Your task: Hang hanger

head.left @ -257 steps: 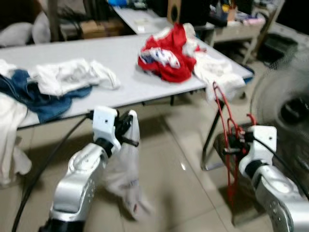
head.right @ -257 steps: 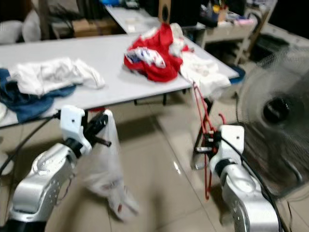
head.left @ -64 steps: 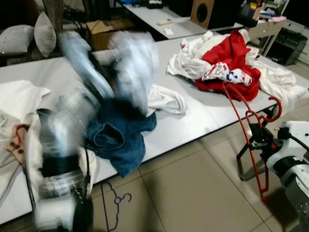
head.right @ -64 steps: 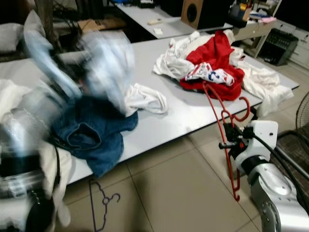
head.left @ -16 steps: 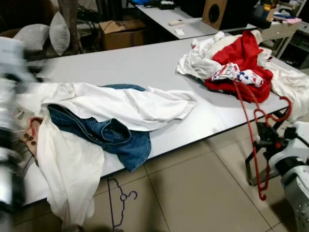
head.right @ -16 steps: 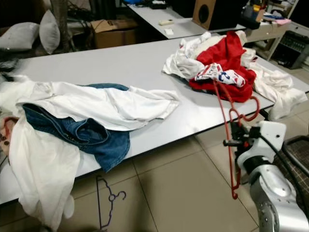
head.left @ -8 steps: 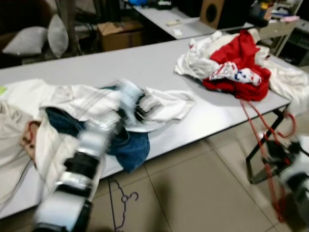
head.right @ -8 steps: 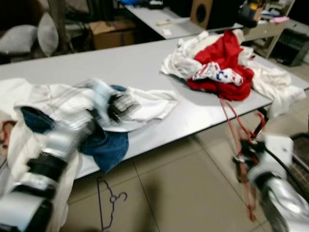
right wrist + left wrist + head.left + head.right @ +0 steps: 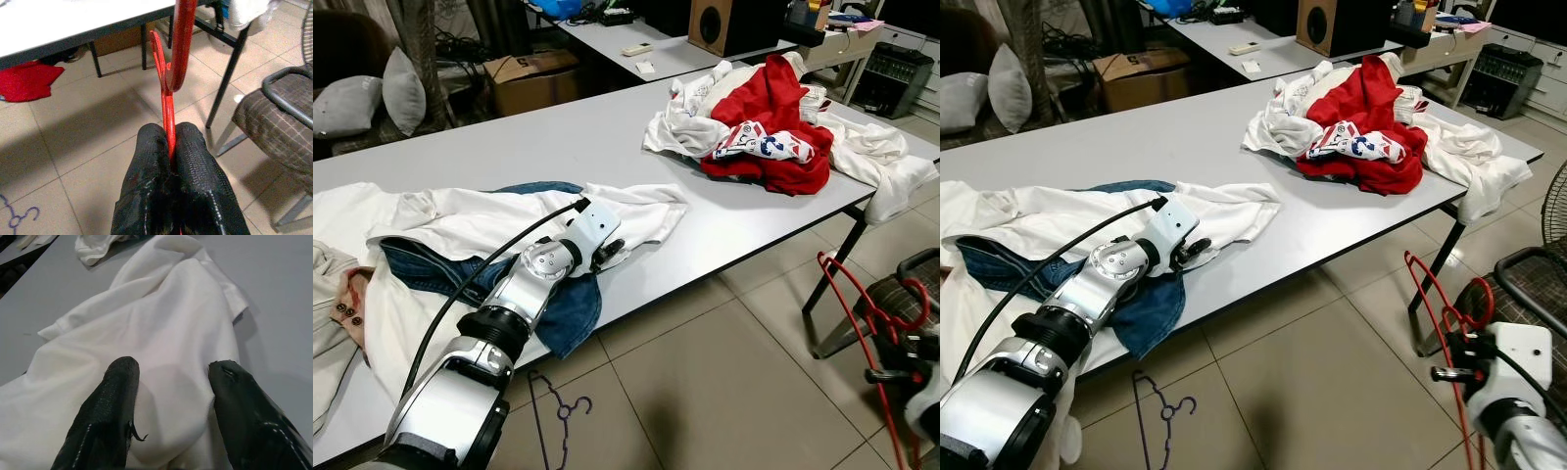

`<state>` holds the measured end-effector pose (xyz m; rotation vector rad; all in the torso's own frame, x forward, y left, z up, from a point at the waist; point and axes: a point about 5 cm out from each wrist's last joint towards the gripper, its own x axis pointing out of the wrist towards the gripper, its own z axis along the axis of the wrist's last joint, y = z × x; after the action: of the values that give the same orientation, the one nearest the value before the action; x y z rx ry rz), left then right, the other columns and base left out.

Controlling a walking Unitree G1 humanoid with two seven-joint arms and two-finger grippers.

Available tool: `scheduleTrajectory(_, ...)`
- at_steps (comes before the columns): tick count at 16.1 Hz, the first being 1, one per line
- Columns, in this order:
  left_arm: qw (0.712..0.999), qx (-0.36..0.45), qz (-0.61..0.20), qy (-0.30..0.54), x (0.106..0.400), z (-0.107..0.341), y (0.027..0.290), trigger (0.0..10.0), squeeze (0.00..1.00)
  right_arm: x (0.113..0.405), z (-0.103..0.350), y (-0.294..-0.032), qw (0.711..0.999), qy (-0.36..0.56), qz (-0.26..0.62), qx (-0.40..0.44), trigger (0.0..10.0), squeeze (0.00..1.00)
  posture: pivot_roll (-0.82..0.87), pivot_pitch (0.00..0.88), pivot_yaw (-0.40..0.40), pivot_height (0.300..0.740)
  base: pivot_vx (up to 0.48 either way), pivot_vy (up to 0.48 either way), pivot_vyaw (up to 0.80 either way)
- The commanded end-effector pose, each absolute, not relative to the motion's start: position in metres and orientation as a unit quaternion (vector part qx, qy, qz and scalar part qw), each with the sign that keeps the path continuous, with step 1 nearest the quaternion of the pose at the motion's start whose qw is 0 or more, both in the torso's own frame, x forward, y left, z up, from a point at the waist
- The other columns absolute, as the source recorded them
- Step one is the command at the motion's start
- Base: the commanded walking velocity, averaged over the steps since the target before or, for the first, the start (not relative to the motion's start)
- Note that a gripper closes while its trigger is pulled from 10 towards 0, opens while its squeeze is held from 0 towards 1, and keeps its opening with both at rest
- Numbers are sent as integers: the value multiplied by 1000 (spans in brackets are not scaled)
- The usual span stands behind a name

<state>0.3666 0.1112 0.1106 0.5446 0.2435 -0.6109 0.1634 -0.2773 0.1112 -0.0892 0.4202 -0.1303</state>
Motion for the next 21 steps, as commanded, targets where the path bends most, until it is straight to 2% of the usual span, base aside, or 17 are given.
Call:
scheduleTrajectory(1,904,283,-298,113,369,112,110,10000,0,167,115,-270,978,199,-52,-42,10000,0,-264,0,66,740,0,0,0)
scheduleTrajectory(3,899,293,-305,113,369,110,107,10000,0,169,116,-267,978,196,-48,-41,10000,0,-266,0,67,740,0,0,0)
scheduleTrajectory(4,897,296,-307,114,369,109,105,6431,0,171,117,-266,979,193,-46,-41,10000,0,-266,0,67,740,0,0,0)
scheduleTrajectory(5,896,299,-308,117,370,109,104,3882,0,173,118,-265,980,191,-45,-41,10000,0,-265,0,67,740,0,0,0)
scheduleTrajectory(6,895,302,-305,126,371,108,105,667,0,174,119,-265,980,189,-45,-41,10000,0,-262,0,66,740,0,0,0)
scheduleTrajectory(7,892,308,-299,137,371,106,107,0,0,175,119,-264,980,187,-44,-41,10000,0,-262,0,66,740,0,0,0)
scheduleTrajectory(13,897,302,-292,139,374,108,112,0,0,180,121,-262,981,184,-39,-41,10000,0,-255,0,57,740,0,0,0)
scheduleTrajectory(21,923,213,-298,115,378,122,111,0,0,186,120,-260,982,179,-35,-41,10000,0,-248,0,56,740,0,0,0)
